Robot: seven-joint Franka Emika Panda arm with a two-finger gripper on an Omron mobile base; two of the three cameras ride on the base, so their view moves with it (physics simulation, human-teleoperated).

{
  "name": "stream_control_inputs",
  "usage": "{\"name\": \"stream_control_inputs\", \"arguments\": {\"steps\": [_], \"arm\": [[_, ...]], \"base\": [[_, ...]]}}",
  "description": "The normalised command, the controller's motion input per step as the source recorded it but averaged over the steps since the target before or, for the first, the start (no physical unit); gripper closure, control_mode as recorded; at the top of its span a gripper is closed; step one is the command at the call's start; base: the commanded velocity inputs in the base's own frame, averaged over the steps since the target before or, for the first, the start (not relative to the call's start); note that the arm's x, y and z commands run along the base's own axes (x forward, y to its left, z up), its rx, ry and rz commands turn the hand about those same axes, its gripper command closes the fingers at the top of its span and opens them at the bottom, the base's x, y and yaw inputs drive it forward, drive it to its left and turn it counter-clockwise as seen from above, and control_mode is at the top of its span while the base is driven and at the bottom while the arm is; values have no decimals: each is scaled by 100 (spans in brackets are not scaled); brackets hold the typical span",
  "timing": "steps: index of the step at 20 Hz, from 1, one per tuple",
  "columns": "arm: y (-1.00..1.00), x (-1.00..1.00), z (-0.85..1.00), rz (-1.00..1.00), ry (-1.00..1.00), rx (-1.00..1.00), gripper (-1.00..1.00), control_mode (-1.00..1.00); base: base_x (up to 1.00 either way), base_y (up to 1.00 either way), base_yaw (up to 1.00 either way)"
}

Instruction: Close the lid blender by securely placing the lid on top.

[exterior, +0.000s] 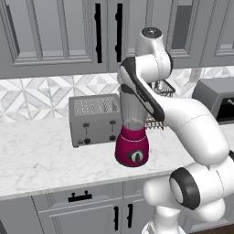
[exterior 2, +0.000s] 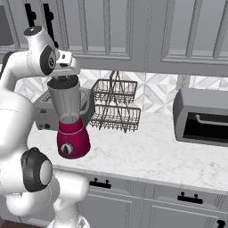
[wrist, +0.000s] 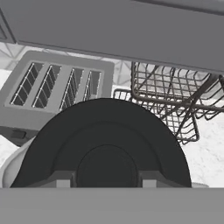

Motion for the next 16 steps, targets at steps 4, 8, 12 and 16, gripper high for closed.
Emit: {"name": "stream_control_inputs", "arguments": {"steps": [4,8,12,16], "arm": [[0,-1,37,-6,2,0,100,-100],[0,-12,38,-5,2,0,100,-100],[0,-18,7,-4,10,0,100,-100],[0,-15,0,-5,20,0,100,-100]], "base": [[0,0,0],[0,0,0],[0,0,0],[0,0,0]]}}
